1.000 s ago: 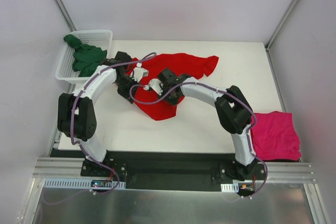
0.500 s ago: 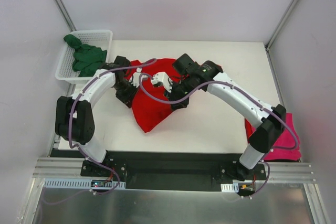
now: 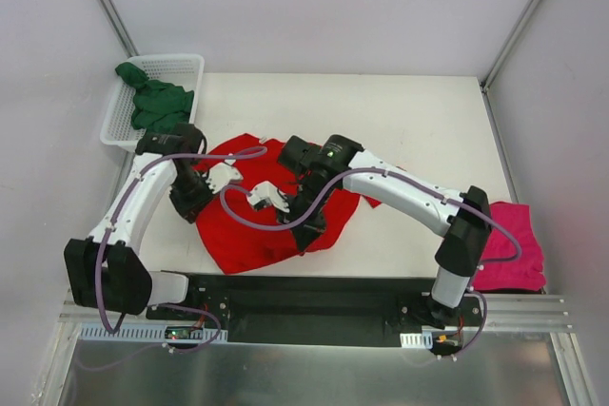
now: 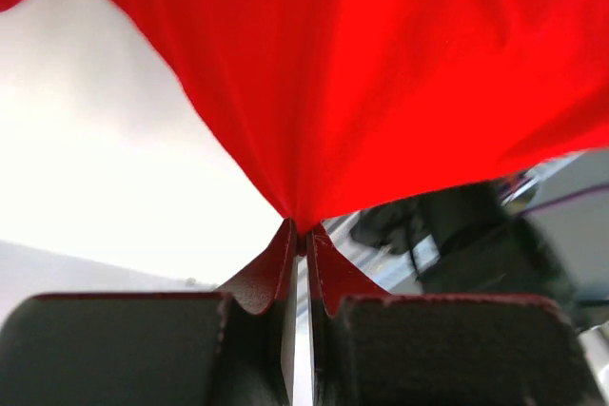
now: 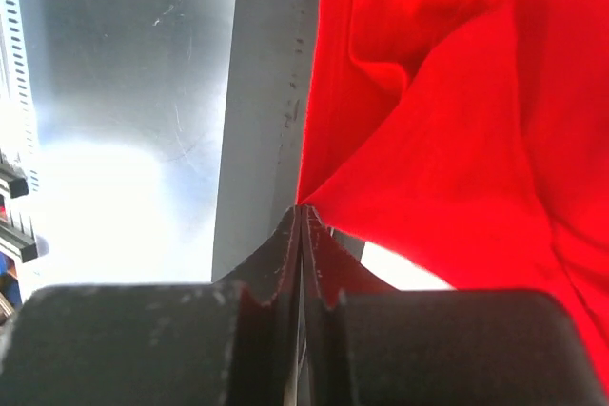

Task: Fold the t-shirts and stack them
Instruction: Flatten out the tshirt

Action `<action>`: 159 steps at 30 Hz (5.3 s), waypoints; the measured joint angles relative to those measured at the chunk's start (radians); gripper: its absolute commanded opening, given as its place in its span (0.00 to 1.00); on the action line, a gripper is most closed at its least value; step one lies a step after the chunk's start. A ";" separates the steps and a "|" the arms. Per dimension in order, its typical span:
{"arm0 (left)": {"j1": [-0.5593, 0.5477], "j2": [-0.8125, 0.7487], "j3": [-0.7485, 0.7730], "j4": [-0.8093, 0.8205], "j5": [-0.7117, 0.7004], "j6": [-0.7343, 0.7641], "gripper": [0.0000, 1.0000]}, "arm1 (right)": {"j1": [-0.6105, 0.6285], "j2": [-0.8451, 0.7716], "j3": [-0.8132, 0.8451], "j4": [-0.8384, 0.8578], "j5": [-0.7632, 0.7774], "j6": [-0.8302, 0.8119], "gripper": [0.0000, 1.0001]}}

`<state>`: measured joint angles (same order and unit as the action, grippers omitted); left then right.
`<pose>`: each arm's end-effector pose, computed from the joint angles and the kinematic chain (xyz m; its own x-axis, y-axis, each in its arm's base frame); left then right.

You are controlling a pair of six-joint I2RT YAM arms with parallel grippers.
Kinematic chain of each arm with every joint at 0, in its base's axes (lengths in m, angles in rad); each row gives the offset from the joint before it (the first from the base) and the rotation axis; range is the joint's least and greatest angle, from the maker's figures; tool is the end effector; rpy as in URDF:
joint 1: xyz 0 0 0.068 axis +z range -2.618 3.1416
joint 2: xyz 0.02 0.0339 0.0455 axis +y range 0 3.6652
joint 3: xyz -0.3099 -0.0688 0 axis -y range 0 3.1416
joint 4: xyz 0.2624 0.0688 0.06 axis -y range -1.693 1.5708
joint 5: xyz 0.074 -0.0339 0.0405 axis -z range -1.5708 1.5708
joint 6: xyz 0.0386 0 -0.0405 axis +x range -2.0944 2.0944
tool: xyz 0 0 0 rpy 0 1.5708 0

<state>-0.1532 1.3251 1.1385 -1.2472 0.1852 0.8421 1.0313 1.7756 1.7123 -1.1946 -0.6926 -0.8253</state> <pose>0.2251 -0.0420 0.3135 -0.5215 0.8225 -0.2270 0.8468 0.5315 -0.0196 0.1744 0.3392 0.3615 0.2278 -0.7203 -0.6552 -0.8755 -0.4460 0.1859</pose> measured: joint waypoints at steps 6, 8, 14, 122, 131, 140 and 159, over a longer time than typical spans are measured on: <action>0.030 -0.077 -0.027 -0.042 -0.137 0.126 0.00 | 0.022 0.037 0.048 0.007 0.000 -0.002 0.22; 0.030 -0.084 -0.056 -0.052 -0.190 0.146 0.01 | 0.023 0.052 0.082 0.014 0.006 0.002 0.49; 0.030 -0.071 -0.065 -0.067 -0.312 0.177 0.99 | 0.015 0.064 0.129 0.037 0.075 -0.006 0.96; -0.347 1.228 1.233 0.394 -0.005 -0.317 0.92 | -0.455 -0.294 -0.313 0.303 0.713 -0.154 0.96; -0.399 1.294 1.332 0.372 0.069 -0.289 0.88 | -0.452 -0.394 -0.258 0.192 0.688 -0.150 0.96; -0.476 1.326 1.363 0.592 -0.075 -0.019 0.86 | -0.433 -0.423 -0.233 0.097 0.640 -0.134 0.96; -0.460 0.450 0.583 0.602 -0.454 -0.095 0.99 | -0.414 -0.438 -0.383 0.069 0.756 -0.209 0.96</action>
<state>-0.6136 1.7752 1.7210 -0.6453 -0.2687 0.7475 0.6178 1.3376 1.3293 -1.1252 0.0631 -1.0344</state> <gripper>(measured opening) 0.993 0.966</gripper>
